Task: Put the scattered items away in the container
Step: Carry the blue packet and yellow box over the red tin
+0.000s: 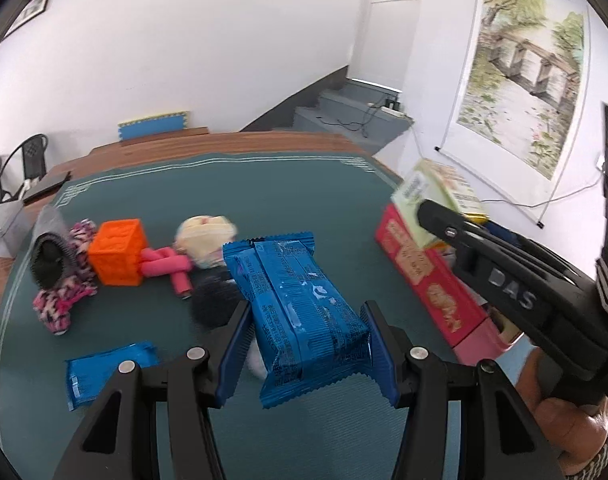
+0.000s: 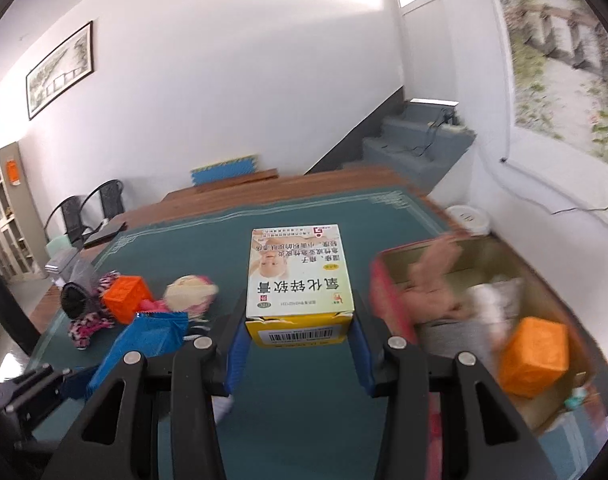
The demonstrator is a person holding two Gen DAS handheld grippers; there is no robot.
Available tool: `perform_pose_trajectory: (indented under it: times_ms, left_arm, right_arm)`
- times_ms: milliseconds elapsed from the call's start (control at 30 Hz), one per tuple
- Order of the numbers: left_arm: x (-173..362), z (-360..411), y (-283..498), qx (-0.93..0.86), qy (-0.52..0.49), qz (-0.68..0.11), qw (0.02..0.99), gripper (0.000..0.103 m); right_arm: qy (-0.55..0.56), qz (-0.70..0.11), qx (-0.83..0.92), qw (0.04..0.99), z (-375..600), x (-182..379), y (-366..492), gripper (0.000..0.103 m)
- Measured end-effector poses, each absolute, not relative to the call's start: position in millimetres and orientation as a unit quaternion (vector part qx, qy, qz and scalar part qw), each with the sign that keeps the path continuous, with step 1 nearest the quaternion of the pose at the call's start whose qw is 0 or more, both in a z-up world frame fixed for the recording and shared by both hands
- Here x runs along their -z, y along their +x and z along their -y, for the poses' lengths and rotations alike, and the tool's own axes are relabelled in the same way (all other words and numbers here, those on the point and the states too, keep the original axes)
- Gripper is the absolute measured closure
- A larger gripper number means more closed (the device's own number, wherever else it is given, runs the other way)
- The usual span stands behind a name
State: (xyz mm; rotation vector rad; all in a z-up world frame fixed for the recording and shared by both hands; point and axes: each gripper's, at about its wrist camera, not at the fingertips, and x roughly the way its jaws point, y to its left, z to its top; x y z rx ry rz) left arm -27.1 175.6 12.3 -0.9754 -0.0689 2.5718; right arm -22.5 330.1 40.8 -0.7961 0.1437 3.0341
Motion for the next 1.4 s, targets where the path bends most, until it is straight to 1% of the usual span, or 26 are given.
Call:
perform_pose_trajectory:
  times_ms: [167,333,600,833,1100,1167,1200,1233,1367,1400]
  left_arm:
    - [-19.2,-205.3,-28.9,-0.912,-0.344,0.019,0.221,0.047]
    - [-22.9,-238.2,-31.1,-0.905,-0.344,0.017,0.248,0.047]
    - [-31.8,-286.8,-50.9,-0.896,-0.344,0.012,0.282,0.047]
    - [-38.3,-327.9,-81.1,-0.888,-0.344,0.008,0.303,0.047]
    - [-20.2,-357.6,-117.3,-0.884,-0.349,-0.001,0.31,0.047]
    - [-15.8,-361.1,-122.4,-0.882,-0.35,-0.001,0.314,0.047]
    - [-14.4,-362.0,-124.5,-0.882,-0.35,-0.001,0.316,0.047]
    - [-13.2,-362.6,-125.9,-0.881,-0.35,-0.003,0.317,0.047]
    - [-10.3,-363.2,-130.4,-0.877,-0.355,-0.001,0.323,0.043]
    - [-10.1,-362.8,-131.3,-0.876,-0.357,0.001,0.325,0.041]
  right_arm:
    - [-0.245,-0.03,-0.967,0.061,-379.9,-42.5,-12.0,0.055]
    - [-0.279,-0.034,-0.955,0.092,-428.9,-39.0,-27.7,0.055]
    - [-0.313,-0.056,-0.943,0.098,-474.3,-31.1,-47.6,0.055]
    - [-0.341,-0.066,-0.935,0.074,-488.2,-26.5,-76.3,0.055]
    - [-0.348,-0.092,-0.93,0.077,-505.6,-21.3,-90.7,0.054]
    - [-0.342,-0.096,-0.931,0.086,-508.9,-22.6,-87.4,0.045]
    - [-0.338,-0.099,-0.932,0.091,-511.0,-23.5,-85.2,0.037]
    - [-0.333,-0.106,-0.932,0.094,-513.8,-24.3,-83.0,0.032]
    - [-0.312,-0.132,-0.935,0.107,-523.4,-28.9,-71.8,0.032]
    - [-0.307,-0.135,-0.936,0.109,-524.0,-31.2,-69.7,0.032]
